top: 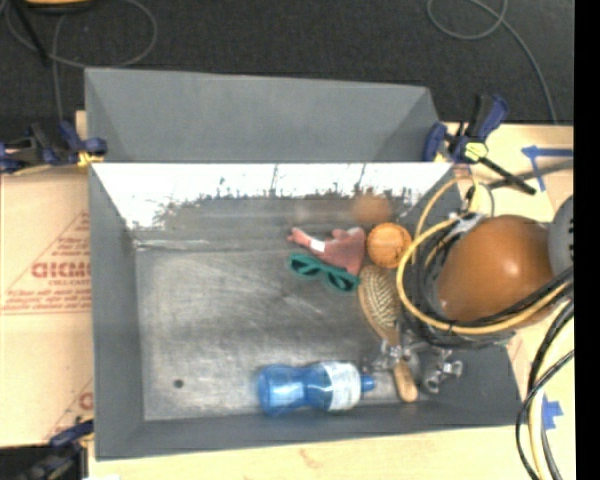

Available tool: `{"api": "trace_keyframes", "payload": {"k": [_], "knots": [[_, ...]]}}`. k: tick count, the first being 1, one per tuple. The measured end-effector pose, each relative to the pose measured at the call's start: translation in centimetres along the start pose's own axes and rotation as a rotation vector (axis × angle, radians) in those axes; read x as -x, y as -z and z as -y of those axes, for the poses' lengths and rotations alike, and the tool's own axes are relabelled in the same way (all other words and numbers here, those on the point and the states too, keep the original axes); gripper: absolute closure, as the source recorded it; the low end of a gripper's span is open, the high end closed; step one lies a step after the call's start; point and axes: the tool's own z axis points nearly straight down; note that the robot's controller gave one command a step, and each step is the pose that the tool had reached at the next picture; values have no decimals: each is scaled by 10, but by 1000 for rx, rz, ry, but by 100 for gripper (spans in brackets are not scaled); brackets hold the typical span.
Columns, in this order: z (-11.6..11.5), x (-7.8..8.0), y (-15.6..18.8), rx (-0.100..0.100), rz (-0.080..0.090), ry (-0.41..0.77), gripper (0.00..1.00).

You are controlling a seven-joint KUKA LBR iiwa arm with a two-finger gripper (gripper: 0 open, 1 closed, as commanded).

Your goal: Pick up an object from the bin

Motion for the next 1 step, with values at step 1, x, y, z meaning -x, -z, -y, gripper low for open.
{"api": "trace_keyframes", "payload": {"k": [1], "knots": [[1,-1,0,-2,-2,2,100]]}}
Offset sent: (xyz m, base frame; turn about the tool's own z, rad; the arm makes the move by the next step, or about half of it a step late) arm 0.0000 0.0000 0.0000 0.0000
